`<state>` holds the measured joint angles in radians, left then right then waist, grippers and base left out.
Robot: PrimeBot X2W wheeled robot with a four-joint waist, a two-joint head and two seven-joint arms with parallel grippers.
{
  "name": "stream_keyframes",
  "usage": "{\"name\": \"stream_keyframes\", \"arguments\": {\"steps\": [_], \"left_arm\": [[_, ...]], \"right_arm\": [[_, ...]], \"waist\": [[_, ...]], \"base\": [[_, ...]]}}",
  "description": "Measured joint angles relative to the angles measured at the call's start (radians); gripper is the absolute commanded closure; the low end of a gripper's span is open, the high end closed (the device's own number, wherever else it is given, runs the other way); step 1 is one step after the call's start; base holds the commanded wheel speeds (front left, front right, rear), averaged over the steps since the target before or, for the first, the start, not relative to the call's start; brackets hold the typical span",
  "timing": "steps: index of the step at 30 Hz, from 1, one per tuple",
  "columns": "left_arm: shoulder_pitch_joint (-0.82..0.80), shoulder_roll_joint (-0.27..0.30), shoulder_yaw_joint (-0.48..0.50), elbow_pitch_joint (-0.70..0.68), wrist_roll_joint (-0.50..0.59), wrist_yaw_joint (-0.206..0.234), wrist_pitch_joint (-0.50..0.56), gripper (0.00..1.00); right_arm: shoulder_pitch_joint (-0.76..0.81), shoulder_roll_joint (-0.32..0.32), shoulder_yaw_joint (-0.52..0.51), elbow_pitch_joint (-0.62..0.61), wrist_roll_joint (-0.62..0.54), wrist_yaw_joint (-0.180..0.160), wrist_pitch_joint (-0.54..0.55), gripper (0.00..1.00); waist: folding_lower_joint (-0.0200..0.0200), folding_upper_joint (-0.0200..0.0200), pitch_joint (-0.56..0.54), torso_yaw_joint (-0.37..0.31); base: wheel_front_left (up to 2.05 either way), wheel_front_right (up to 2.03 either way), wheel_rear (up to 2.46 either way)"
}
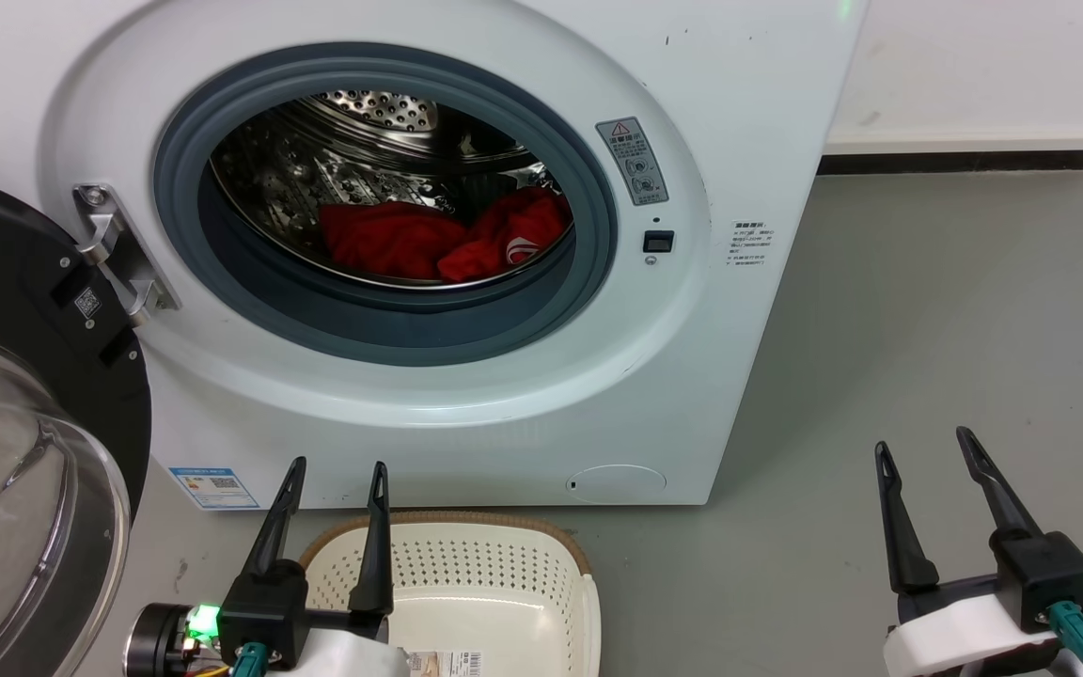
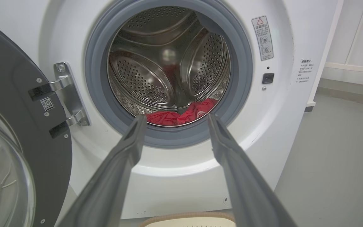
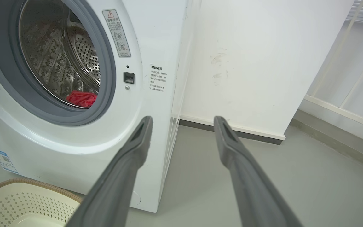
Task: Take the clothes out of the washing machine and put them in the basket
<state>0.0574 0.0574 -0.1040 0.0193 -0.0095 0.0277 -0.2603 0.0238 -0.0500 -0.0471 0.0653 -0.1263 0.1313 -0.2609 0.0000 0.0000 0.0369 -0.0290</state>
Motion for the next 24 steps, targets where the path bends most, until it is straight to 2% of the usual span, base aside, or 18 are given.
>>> {"name": "stream_keyframes", "arguments": {"steps": [14, 20, 24], "left_arm": [[0.000, -0.001, 0.007, -0.006, 0.000, 0.007, -0.001, 0.00], [-0.001, 0.003, 0.016, 0.000, -0.003, -0.017, -0.002, 0.00], [-0.047, 0.031, 0.033, 0.022, -0.002, -0.036, -0.002, 0.00]], "right_arm": [[-0.001, 0.000, 0.004, 0.007, 0.003, 0.000, -0.002, 0.00], [-0.016, 0.000, 0.004, 0.018, -0.006, 0.000, -0.002, 0.00], [-0.062, 0.000, -0.003, 0.018, 0.009, 0.000, -0.002, 0.00]], "waist": [[0.0000, 0.0000, 0.000, 0.001], [-0.0001, 0.0000, 0.023, -0.015], [0.0000, 0.0000, 0.069, -0.039]], "base": [[0.00, 0.00, 0.00], [0.00, 0.00, 0.00], [0.00, 0.00, 0.00]]}}
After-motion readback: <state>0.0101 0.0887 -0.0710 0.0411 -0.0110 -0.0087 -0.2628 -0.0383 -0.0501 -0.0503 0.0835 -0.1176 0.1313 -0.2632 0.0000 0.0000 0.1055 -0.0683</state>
